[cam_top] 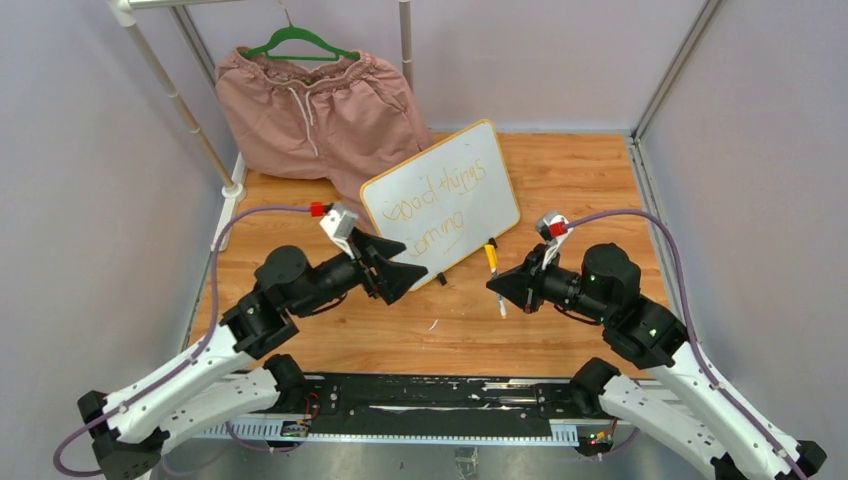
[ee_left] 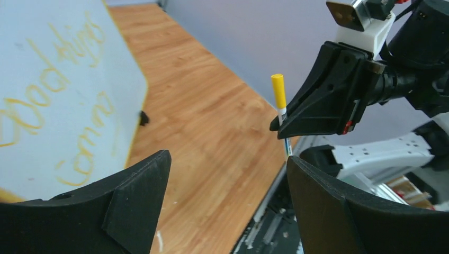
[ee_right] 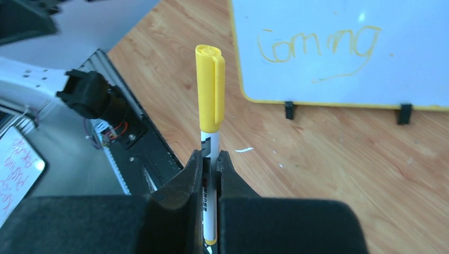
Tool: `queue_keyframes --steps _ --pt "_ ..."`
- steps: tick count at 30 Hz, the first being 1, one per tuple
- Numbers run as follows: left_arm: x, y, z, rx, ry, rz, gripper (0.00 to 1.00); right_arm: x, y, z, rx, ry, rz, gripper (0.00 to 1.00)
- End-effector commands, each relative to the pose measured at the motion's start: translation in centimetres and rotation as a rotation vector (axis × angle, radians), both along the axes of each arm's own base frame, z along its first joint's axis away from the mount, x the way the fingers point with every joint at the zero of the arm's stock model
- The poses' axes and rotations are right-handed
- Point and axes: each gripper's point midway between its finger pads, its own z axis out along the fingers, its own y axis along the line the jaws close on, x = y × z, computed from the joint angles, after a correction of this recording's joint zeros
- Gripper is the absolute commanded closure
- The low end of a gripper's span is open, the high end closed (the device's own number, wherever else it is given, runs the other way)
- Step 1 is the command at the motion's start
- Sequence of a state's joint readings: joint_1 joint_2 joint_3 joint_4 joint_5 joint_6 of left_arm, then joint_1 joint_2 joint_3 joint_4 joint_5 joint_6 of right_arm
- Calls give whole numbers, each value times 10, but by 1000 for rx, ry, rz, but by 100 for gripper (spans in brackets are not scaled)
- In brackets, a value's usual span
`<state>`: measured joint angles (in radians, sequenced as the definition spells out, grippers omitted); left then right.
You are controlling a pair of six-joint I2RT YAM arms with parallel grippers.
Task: Write a sentence on the whiteboard
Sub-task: Place the whiteboard marker at the center of the board.
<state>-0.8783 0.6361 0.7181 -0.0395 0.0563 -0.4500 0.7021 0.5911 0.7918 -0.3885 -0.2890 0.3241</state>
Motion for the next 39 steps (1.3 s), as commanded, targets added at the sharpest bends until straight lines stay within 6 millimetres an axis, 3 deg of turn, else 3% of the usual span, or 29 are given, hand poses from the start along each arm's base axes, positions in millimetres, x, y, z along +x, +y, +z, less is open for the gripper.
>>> queue_keyframes --steps 1,8,17,20,26,32,37,39 --pt "-22 -38 27 -144 67 -222 16 -24 23 39 111 -124 171 100" --pt "-25 -60 39 -197 114 -319 17 -39 56 62 177 -169 271 100" --pt "-41 -55 49 -215 31 -380 19 -41 78 68 174 -187 309 100" --pt "-40 -56 44 -205 35 -383 26 -40 81 70 178 -192 309 100" --pt "-40 -62 36 -190 71 -403 57 -42 88 72 173 -190 314 100" --pt "-42 -63 34 -188 83 -415 60 -41 89 71 164 -193 306 100" --pt "-43 -64 30 -183 93 -420 72 -40 91 70 159 -192 301 100" --pt "-43 -63 29 -182 95 -423 73 -40 90 70 157 -191 300 100"
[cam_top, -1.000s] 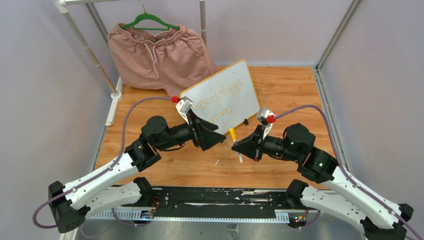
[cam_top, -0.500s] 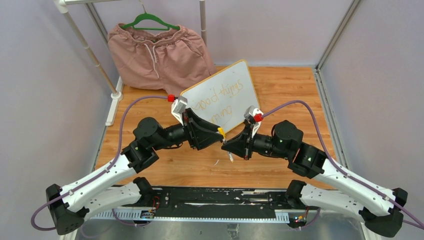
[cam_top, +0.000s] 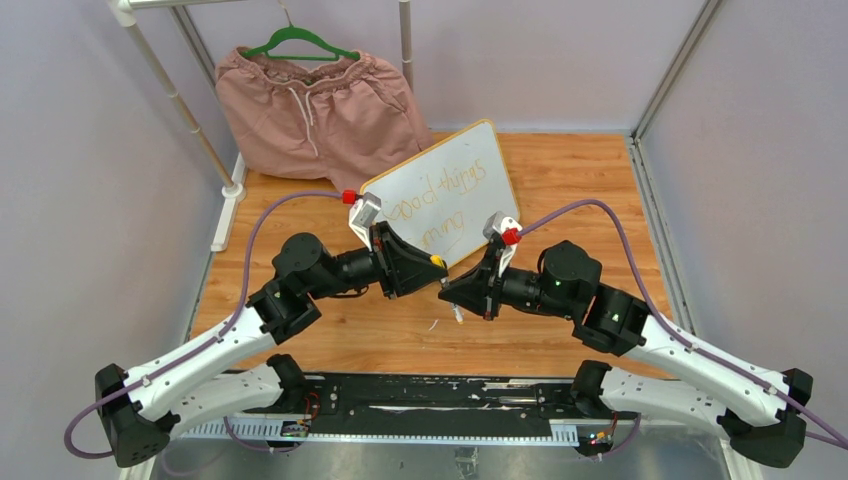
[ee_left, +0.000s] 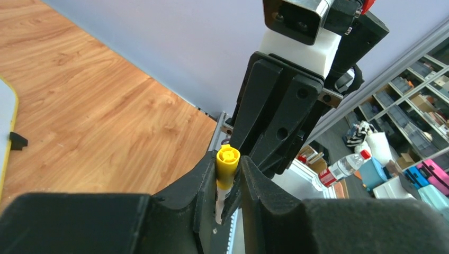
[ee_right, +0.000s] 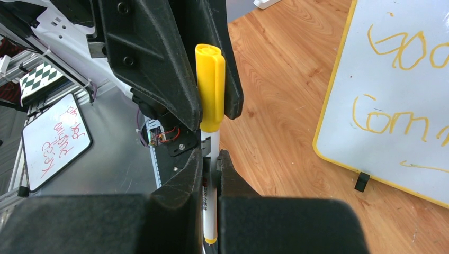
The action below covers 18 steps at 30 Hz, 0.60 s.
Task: Write a sentence on the whiteboard
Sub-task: Place the whiteboard marker at the center of the board.
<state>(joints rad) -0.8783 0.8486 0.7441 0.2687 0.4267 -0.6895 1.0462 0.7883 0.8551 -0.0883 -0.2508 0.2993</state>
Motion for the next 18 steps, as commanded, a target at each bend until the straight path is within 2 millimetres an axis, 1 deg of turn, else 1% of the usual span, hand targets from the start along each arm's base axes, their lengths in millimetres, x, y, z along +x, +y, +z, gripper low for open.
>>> queue_keyframes --steps 1,3,4,6,8,11,12,15,16,18 --pt "-6 -1 1 -14 -15 -33 72 1 1 23 53 -48 -11 100" --pt "-7 -1 1 -11 -15 -40 67 1 0 24 55 -48 -11 100" --pt "-8 -2 0 -9 -14 -45 67 1 0 24 55 -49 -12 100" --pt "-8 -3 -1 -6 -10 -51 70 1 0 25 56 -49 -13 100" --pt "-8 -2 -1 -7 -12 -48 78 1 0 24 56 -47 -15 100" --pt "-7 -1 1 -12 -18 -37 94 1 -2 23 55 -45 -22 100" --pt "-6 0 2 -15 -19 -32 100 2 -3 22 53 -40 -28 96" --pt "-5 2 5 -25 -25 -14 100 0 -5 18 43 -24 -31 76" --pt "-5 4 6 -29 -28 -8 100 0 -6 16 40 -16 -36 72" --pt "-4 6 7 -34 -29 6 100 2 -9 14 42 -7 -58 68"
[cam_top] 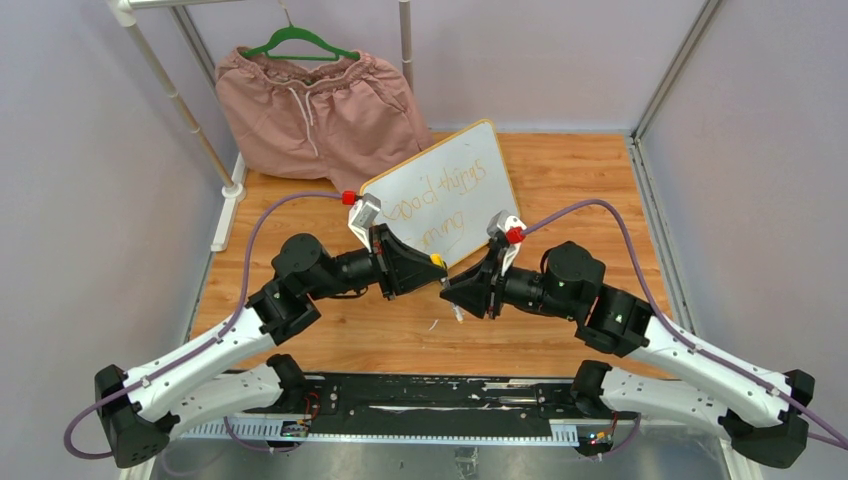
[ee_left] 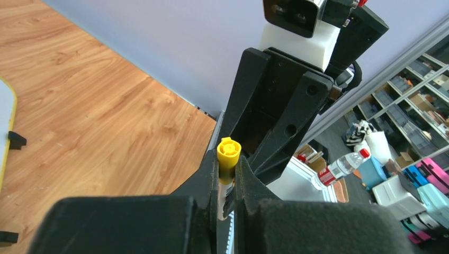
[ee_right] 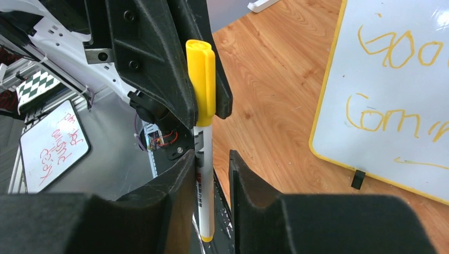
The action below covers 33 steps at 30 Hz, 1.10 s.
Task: Write a sentence on the whiteboard
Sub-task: Place the whiteboard marker at the center of the board.
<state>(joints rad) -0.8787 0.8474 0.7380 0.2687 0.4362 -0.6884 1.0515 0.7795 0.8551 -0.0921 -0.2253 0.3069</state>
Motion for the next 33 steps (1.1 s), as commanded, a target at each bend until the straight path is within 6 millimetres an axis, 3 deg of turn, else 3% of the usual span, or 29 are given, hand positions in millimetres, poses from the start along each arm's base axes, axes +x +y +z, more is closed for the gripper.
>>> queue_keyframes --steps 1,5,14,20,21,22,23,25,28,33 --pt "-2 6 10 -40 -29 19 100 2 -9 13 44 -8 -50 68" --pt "-2 5 8 -36 -18 12 100 5 -13 15 79 -8 -83 69" --pt "-3 5 7 -38 -4 8 100 5 0 17 91 11 -51 65" --pt "-4 5 3 -33 2 7 100 5 0 14 83 10 -49 100" --pt "-3 6 1 -32 -1 13 95 6 -1 15 88 4 -59 100" --pt "-1 7 -1 -30 -1 26 75 8 -4 17 89 -7 -73 100" --pt "3 9 -7 -8 8 53 46 10 -8 16 72 -9 -94 100" --pt "18 18 -22 69 21 160 4 20 -23 11 14 -18 -177 100" --pt "43 50 -41 258 -13 365 0 48 -63 -9 -173 -27 -387 100" --pt "72 127 -30 445 -192 712 0 84 -150 -52 -502 97 -669 100"
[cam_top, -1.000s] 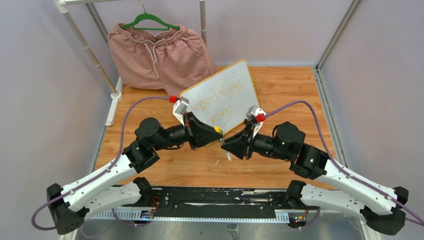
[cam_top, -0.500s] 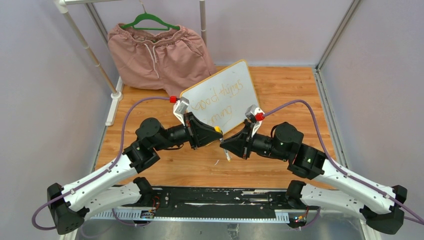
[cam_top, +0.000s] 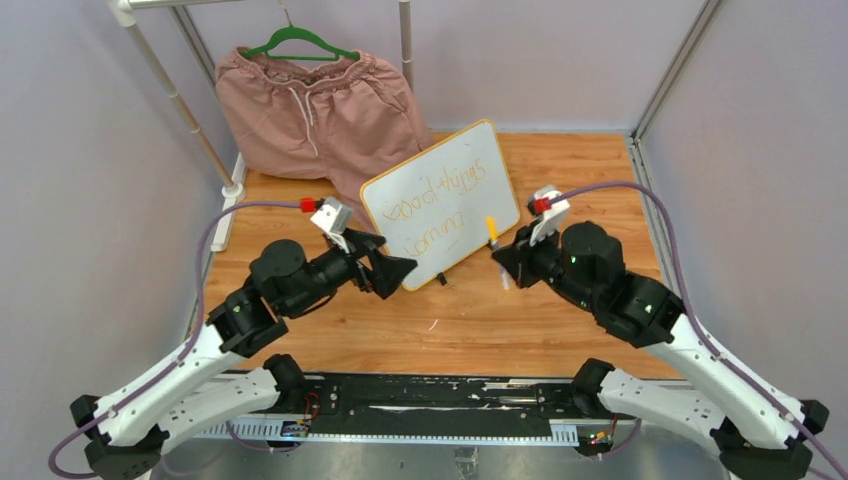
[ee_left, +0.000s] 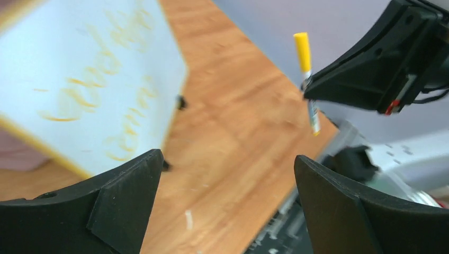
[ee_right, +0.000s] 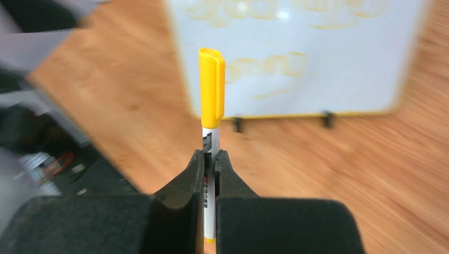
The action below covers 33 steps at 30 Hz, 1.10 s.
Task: Write a sentence on the whiteboard
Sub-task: Place the whiteboard marker at the center of the board.
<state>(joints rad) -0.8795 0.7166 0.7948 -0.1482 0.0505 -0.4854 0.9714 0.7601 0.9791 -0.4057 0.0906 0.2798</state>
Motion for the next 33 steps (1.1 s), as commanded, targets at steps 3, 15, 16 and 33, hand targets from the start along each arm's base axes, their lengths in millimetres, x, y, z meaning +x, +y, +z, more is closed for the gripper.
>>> queue_keyframes --steps 3,15,16,33 --pt "31 100 14 286 -273 396 0 52 -127 -61 -362 199 -429 100" --pt "33 106 -20 334 -337 402 0 185 -197 -150 -482 490 -740 100" --pt "32 107 -18 322 -337 408 0 195 -203 -157 -519 525 -752 100" --pt "30 133 -15 285 -339 513 0 239 -235 -249 -601 844 -718 100"
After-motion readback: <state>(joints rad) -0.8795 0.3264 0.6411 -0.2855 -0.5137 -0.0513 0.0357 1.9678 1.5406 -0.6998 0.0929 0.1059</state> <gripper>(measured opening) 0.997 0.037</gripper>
